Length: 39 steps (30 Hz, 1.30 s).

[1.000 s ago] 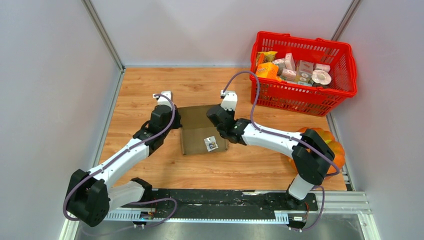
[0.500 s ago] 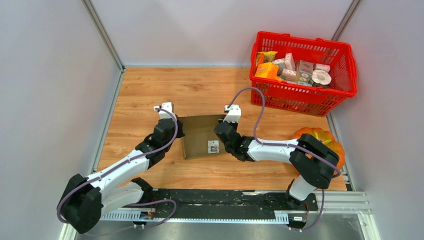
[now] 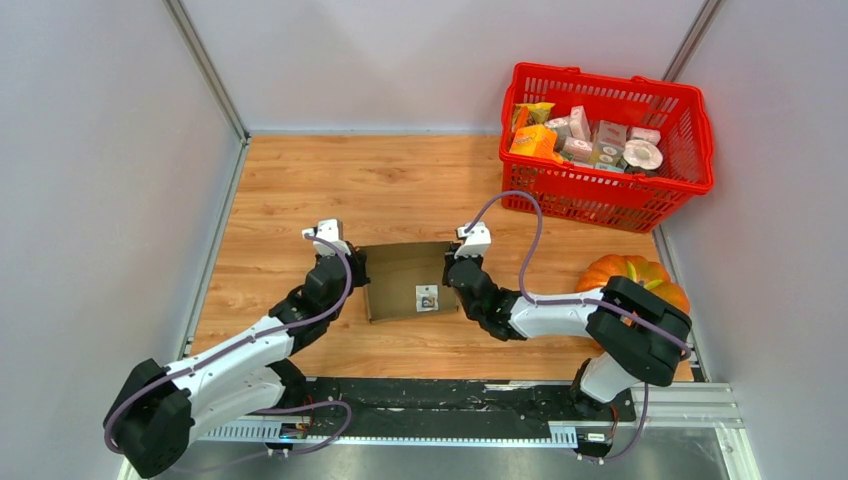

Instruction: Fold the paper box

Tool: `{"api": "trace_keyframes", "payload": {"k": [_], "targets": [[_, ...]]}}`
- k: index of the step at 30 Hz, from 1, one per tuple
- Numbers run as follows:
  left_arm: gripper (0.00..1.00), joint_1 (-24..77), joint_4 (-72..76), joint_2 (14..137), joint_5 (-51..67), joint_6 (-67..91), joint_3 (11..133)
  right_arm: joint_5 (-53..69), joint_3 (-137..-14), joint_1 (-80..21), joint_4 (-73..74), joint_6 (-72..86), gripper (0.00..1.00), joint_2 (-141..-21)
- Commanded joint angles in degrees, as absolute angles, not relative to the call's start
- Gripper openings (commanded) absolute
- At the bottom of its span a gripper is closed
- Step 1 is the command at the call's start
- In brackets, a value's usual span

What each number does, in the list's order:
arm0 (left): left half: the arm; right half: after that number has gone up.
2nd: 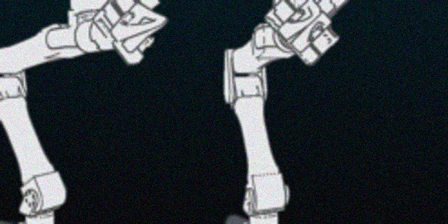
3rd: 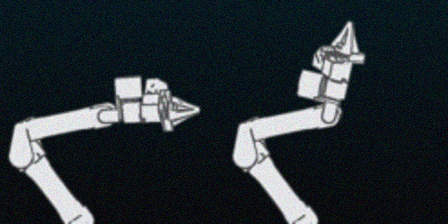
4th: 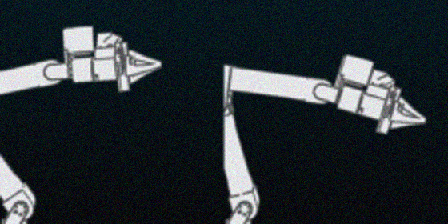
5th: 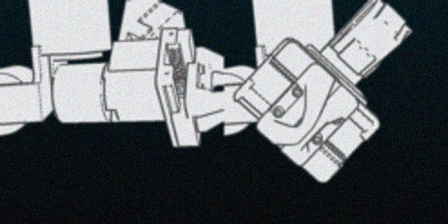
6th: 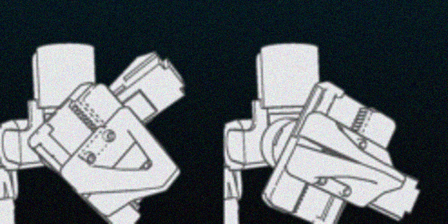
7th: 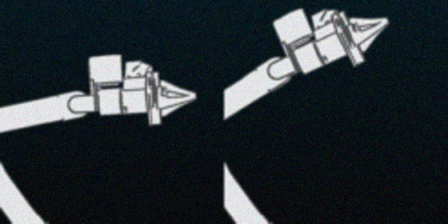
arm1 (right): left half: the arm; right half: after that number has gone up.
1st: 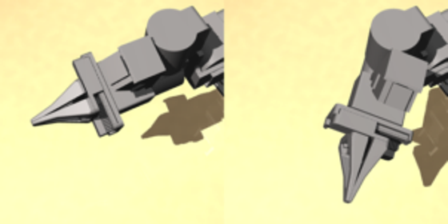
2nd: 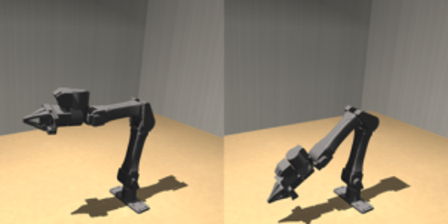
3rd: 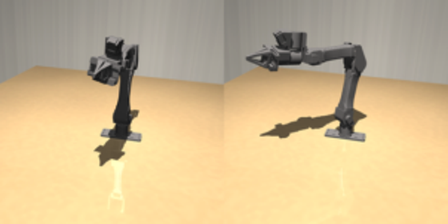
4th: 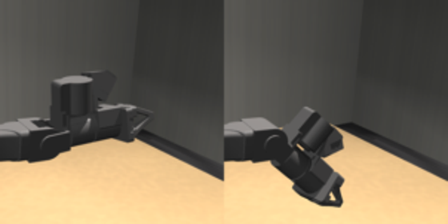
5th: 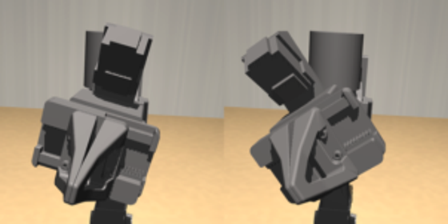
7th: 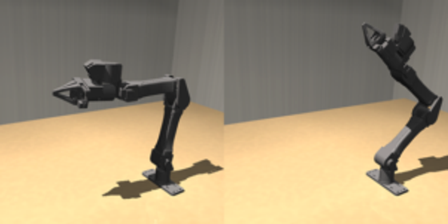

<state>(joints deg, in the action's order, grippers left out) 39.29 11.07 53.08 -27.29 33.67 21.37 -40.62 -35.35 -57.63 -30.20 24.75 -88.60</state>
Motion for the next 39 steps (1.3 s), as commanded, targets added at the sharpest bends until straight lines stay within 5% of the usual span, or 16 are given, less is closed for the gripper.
{"api": "trace_keyframes", "payload": {"k": [1, 6, 10, 15, 21, 27, 39], "targets": [[0.0, 40.69, 9.31, 51.94, -27.07, 38.14, 17.94, -38.68, -32.7, -58.45, -33.48, 26.63, 0.08, -87.63], [0.0, 42.18, 9.67, 52.03, -27.95, 37.53, 16.44, -37.8, -31.64, -59.41, -30.34, 27.59, 0.18, -84.82], [0.0, 42.89, 10.55, 52.73, -28.12, 37.53, 15.47, -36.66, -32.78, -60.38, -17.17, 29.88, 0.46, -77.98], [0.0, 44.64, 9.24, 51.6, -29.7, 36.39, 15.47, -32.09, -26.73, -62.75, 2.52, 32.43, 0.61, -58.48], [0.0, 46.41, 7.56, 49.22, -32.08, 34.72, 15.73, -20.68, -29.15, -57.95, 19.58, 37.25, 0.93, -40.18], [0.0, 48.07, 5.71, 49.04, -33.57, 33.75, 16.09, -5.03, -42.26, -50.36, 26.9, 39.74, 0.96, -44.9], [0.0, 48.95, 4.3, 47.55, -34.89, 32.43, 16.26, 10.81, -64.07, -50.98, 23.46, -2.51, 0.96, -69.16]]}}
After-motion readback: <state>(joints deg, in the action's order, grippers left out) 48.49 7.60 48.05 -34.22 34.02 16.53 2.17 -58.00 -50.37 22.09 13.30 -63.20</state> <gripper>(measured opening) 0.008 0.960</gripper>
